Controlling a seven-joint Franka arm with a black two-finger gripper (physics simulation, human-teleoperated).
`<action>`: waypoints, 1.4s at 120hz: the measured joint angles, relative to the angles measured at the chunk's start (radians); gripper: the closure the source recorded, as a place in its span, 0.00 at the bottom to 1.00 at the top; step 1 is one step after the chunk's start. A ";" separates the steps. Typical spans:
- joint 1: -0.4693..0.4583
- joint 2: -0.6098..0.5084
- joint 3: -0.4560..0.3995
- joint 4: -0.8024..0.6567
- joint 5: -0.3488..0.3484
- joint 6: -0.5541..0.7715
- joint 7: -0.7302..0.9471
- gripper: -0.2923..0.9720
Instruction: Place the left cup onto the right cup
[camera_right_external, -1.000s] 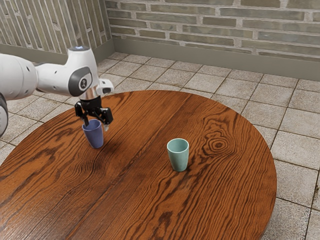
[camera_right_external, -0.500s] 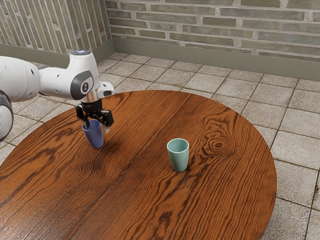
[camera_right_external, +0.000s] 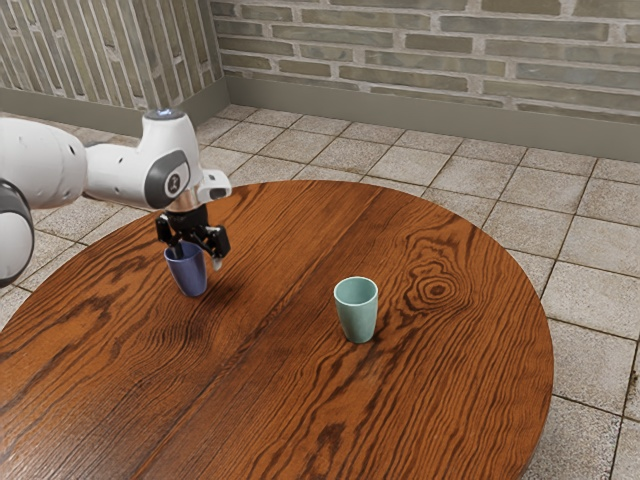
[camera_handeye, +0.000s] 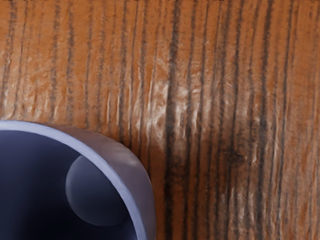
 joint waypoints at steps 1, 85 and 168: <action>0.000 0.000 0.000 0.000 0.000 0.001 0.000 0.23; 0.008 0.012 0.000 -0.005 -0.005 0.018 -0.007 0.59; 0.008 0.012 0.004 -0.005 0.016 0.020 -0.021 0.84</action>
